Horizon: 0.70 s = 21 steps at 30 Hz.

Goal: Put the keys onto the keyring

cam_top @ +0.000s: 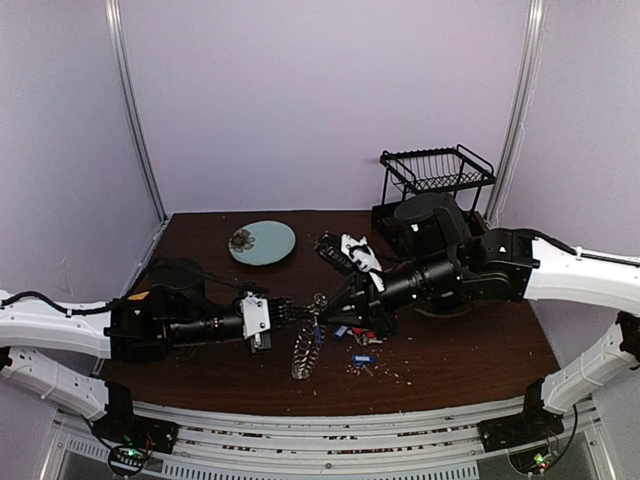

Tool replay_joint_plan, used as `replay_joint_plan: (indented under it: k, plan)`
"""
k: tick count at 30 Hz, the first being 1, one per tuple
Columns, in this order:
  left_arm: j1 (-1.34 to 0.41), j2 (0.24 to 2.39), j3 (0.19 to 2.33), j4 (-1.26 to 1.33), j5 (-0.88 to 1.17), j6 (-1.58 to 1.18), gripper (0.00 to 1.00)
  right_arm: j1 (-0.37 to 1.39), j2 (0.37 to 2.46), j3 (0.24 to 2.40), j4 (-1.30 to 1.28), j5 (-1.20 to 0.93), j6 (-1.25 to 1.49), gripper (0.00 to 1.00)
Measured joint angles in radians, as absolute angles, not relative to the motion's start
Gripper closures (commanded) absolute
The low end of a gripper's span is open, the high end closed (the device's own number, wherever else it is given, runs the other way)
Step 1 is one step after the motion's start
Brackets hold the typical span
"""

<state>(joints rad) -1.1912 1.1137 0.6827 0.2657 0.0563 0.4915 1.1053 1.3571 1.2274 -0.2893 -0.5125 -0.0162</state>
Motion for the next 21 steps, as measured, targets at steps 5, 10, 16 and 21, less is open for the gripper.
replay_joint_plan:
  k: [5, 10, 16, 21]
  plan:
    - [-1.191, 1.114, 0.683, 0.266, 0.041, 0.491, 1.00, 1.090, 1.343, 1.215, -0.308, -0.527, -0.015, 1.00]
    - [-1.190, 1.114, 0.683, 0.266, 0.032, 0.491, 1.00, 1.008, 1.267, 1.056, -0.324, -0.524, 0.041, 1.00]
    - [-1.190, 1.112, 0.683, 0.266, 0.030, 0.491, 1.00, 0.995, 1.299, 0.859, -0.332, -0.510, 0.150, 1.00]
    - [-1.190, 1.110, 0.683, 0.266, 0.035, 0.491, 1.00, 0.992, 1.421, 0.792, -0.324, -0.501, 0.210, 1.00]
